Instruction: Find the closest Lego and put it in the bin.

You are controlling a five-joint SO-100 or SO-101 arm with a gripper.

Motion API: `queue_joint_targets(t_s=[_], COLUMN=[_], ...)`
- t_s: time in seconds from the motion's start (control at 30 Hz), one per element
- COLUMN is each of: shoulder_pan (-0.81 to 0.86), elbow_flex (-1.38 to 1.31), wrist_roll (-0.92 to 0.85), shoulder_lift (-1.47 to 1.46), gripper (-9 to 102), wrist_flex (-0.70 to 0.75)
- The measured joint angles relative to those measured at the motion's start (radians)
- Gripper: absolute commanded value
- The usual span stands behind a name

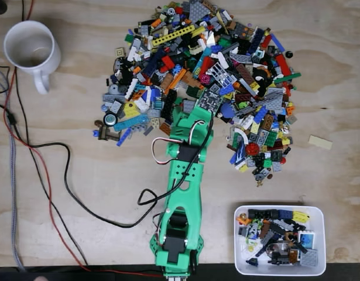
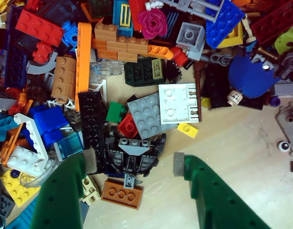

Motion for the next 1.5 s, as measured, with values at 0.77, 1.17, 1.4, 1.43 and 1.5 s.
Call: queue_joint_targets(t_s=[0.77,1.17,1.4,1.43,1.5], shoulder_pan=[0.060,0.202,0.221,0.221,0.221], elbow_flex=[-0.186,-0.709,-0.876,-0.885,-0.897], wrist_roll=[0.101,0.456,0.515,0.518,0.520], shoulder_lift=[-0.213,-0.828,-1.003,-1.015,-1.035], gripper=[23,21,19,18,16], wrist_flex=[0.077,0.370,0.396,0.399,0.383])
